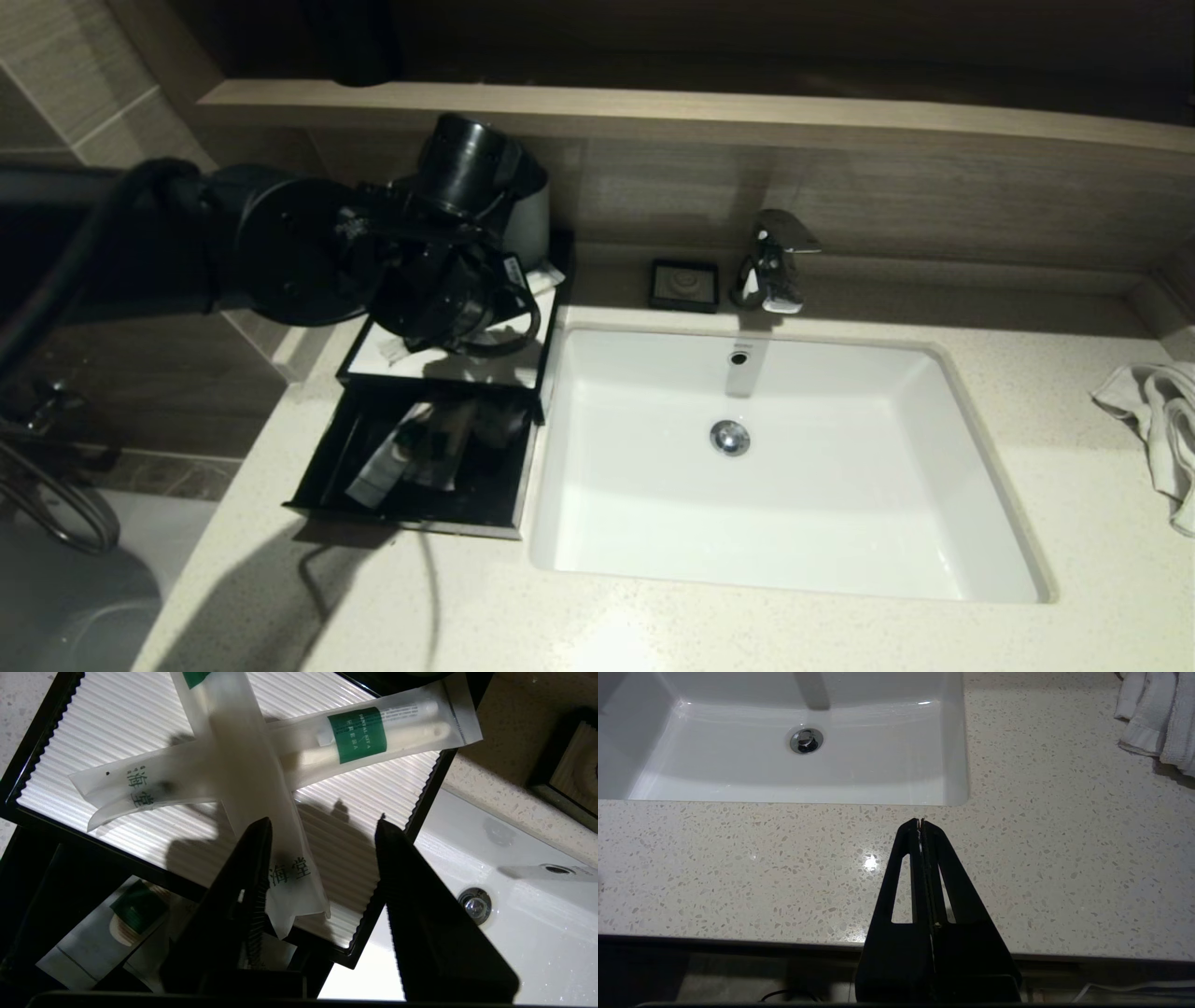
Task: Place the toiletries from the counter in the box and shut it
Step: Pick up the bathroom toiletry
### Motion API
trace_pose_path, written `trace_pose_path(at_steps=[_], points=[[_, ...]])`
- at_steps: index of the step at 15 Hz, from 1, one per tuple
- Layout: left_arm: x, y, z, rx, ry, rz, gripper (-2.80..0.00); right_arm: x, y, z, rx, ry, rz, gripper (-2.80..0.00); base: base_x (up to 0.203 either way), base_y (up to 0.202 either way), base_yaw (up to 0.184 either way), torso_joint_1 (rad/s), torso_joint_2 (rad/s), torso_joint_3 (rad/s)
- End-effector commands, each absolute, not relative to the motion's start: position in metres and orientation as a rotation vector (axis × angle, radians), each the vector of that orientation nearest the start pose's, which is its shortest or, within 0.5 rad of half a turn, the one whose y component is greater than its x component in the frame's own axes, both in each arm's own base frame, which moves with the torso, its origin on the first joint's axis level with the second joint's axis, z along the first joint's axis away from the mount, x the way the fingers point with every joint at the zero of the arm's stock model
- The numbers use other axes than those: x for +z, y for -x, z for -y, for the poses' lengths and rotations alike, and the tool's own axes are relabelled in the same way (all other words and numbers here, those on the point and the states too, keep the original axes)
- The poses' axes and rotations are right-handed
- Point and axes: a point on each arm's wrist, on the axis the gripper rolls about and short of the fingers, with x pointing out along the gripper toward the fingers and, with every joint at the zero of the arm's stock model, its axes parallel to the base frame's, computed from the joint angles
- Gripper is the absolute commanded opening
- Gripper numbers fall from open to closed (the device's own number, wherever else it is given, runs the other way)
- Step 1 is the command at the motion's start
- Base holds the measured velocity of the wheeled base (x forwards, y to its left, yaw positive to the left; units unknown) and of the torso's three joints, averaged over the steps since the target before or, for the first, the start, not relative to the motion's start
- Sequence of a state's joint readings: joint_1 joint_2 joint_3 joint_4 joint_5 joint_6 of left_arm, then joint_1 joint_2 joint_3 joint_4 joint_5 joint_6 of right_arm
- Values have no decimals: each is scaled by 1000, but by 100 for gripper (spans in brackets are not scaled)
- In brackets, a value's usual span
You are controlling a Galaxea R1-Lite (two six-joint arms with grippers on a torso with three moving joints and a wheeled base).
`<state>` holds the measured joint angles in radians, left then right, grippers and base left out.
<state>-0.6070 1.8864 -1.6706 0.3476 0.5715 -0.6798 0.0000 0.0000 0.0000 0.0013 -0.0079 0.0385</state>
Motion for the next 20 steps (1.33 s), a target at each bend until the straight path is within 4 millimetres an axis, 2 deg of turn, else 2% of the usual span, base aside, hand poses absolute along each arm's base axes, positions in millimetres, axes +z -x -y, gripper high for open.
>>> trace_pose_path(at_steps=[1, 14, 20], points=[[268, -305, 196, 136, 363, -461, 0, 75, 23, 0, -8, -38, -2, -280, 0, 0, 0, 0, 0, 0], [245, -312, 196, 202, 338, -540, 0, 75, 23, 0, -8, -38, -3, -280, 0, 0, 0, 0, 0, 0], [241, -314, 197, 208, 330, -552, 0, 75, 23, 0, -8, -38, -2, -280, 0, 0, 0, 0, 0, 0]])
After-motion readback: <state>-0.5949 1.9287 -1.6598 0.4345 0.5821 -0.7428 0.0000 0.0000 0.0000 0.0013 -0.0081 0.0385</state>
